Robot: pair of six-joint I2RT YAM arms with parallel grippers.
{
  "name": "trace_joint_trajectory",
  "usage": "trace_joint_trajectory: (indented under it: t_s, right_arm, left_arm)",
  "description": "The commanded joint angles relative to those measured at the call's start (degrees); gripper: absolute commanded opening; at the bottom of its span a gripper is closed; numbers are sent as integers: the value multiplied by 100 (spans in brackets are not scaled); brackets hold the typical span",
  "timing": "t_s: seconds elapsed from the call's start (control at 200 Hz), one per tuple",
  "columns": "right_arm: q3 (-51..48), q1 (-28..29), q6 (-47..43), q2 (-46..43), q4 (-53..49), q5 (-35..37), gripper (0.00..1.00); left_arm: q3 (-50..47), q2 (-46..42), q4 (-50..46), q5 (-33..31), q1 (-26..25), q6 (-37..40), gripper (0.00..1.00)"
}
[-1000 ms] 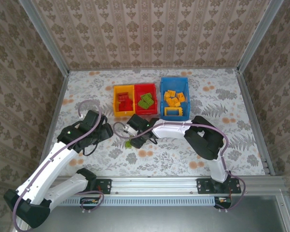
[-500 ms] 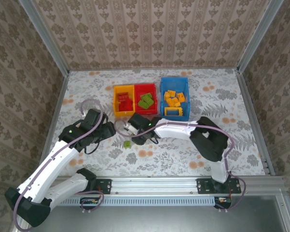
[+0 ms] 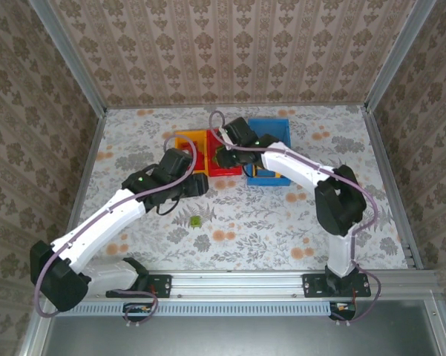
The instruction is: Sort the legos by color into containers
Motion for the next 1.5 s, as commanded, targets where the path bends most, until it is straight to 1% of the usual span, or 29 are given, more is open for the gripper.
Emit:
trace_joint_trajectory:
  t_s: [0.0,0.035,0.045,0.16,0.205,0.245,0.35,0.435,0.595,0.7,0.82,0.89,1.025,1.135,1.175,1.255,1.295,1.35,1.385,1.425,1.495]
  right_arm:
    - [646,-100,503,470,-691,-166,26]
    - [832,-121,539,602,-785,-148,29]
    - [875,-129,554,665,-830,-149,32]
    - [1157,-184,617,846,-945,-200,49]
    - [1089,-180,559,781,-853,-208,54]
    - [964,-176,505,684,-739,-218,56]
    - [438,-157,351,260,-290,-248,59]
    - [55,-147,291,-119,-118,-206,60]
    - [-1115,-63,122,-1309,489,-237,60]
    - [-2066,-11,24,-2154,864,-579,63]
    - [-3003,-9,-3,-2888,908,-1224,68]
    - [-3453,14,5,-3253,825,-1499,69]
    - [-4076,44,122,-3895,671,-1747,69]
    - [-4405,64,241,-4146,678,-1887,69]
    - [-4473,69,276,-4196,698,-1927,68]
    - [-4564,70,346,-4268,744,-1975,68]
    - [-4591,70,376,-4302,777,-1993,68]
    - [-4610,70,393,-4330,788,-2002,67]
    - [-4615,70,400,-4348,777,-2002,67]
    - [-4610,71,402,-4382,765,-1991,67]
    - [-4592,60,422,-4477,754,-1921,67]
  left_arm:
    - [267,87,166,26,-48,318,67]
    - [273,103,160,30,-55,323,67]
    - [271,105,157,31,-56,325,67]
    - [263,91,62,52,-48,361,67]
    - [250,96,-48,56,-51,386,68]
    - [219,101,-167,51,-40,391,68]
    - [-2,71,-315,120,-23,366,69]
    - [-199,61,-433,165,-12,319,70]
    - [-600,204,-667,380,-3,236,74]
    - [-891,399,-592,654,2,46,77]
    - [-1048,789,-351,938,-8,-153,80]
    - [-1010,1110,-351,954,-10,-224,80]
    - [-943,1683,-379,950,-18,-311,80]
    - [-1011,1950,-294,863,-21,-378,75]
    - [-1042,2036,-219,849,-20,-381,72]
    - [-1071,2180,14,864,-20,-322,62]
    - [-1045,2258,103,864,-28,-284,55]
    - [-988,2329,164,830,-54,-221,41]
    - [-941,2339,145,763,-85,-202,35]
    - [-876,2327,106,687,-115,-179,30]
    - [-674,2207,-98,517,-199,-168,28]
